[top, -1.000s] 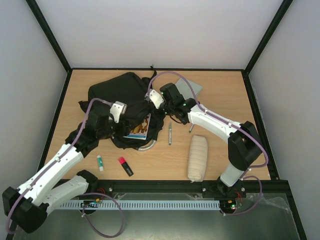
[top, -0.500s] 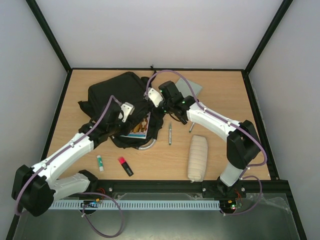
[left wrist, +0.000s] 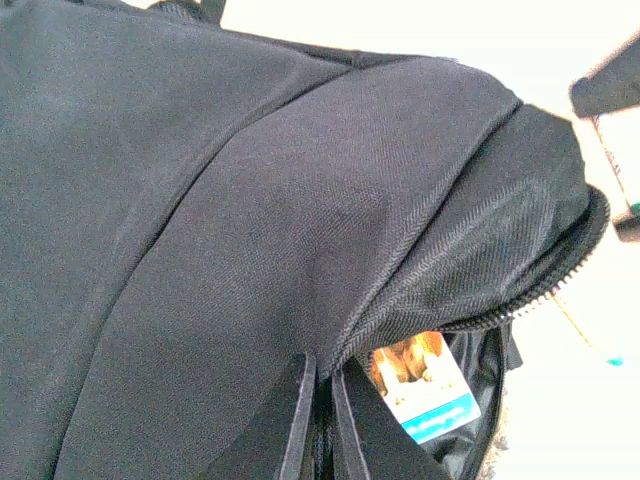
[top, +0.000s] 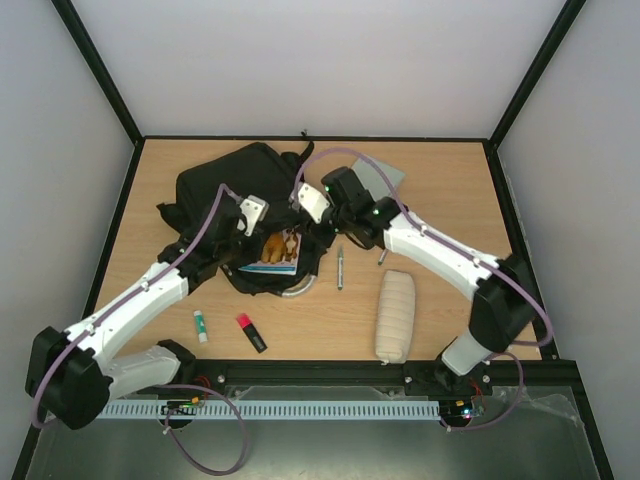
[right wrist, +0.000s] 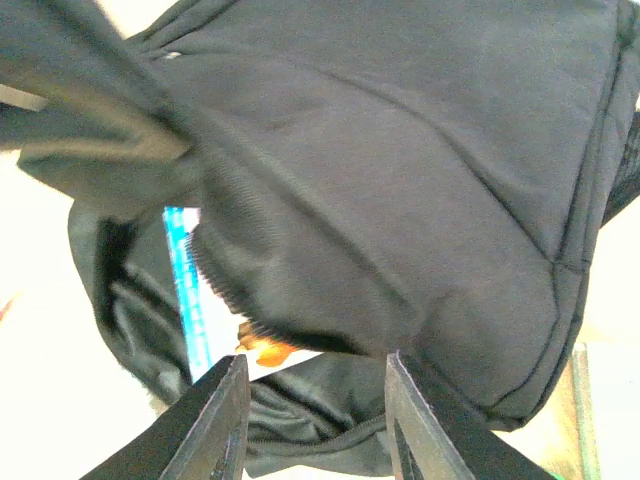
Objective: Pack the student bag
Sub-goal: Adjust the book in the student bag.
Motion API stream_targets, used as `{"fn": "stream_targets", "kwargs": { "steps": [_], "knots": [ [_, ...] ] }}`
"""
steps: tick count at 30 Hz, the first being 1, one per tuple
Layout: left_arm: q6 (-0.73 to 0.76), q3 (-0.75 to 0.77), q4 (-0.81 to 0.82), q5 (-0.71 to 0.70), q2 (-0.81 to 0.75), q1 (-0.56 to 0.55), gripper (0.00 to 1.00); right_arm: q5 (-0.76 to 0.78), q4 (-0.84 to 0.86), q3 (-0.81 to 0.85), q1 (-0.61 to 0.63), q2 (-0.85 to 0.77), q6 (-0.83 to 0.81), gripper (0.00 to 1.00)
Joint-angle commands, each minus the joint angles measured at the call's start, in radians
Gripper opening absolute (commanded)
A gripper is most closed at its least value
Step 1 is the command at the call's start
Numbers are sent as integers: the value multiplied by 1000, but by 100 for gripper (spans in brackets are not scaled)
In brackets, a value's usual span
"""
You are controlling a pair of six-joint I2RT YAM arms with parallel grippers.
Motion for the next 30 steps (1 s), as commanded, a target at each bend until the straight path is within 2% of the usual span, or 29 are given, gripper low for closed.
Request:
{"fn": "stream_targets", "kwargs": {
  "steps": [1, 6, 13, 19, 30],
  "knots": [
    [-21, -28, 132, 20, -100, 1, 3, 78, -35, -135, 112, -155, -161, 36],
    [-74, -39, 152, 38, -120, 29, 2, 212, -4, -264, 255, -163, -286, 31],
    [-92, -53, 166, 63, -138, 58, 2, 468, 120, -296, 381, -43, -386, 33],
    [-96, -60, 170, 75, -142, 73, 2, 566, 214, -274, 424, 53, -424, 42],
    [-97, -63, 168, 90, -143, 76, 2, 680, 336, -278, 431, 193, -518, 44]
  ]
}}
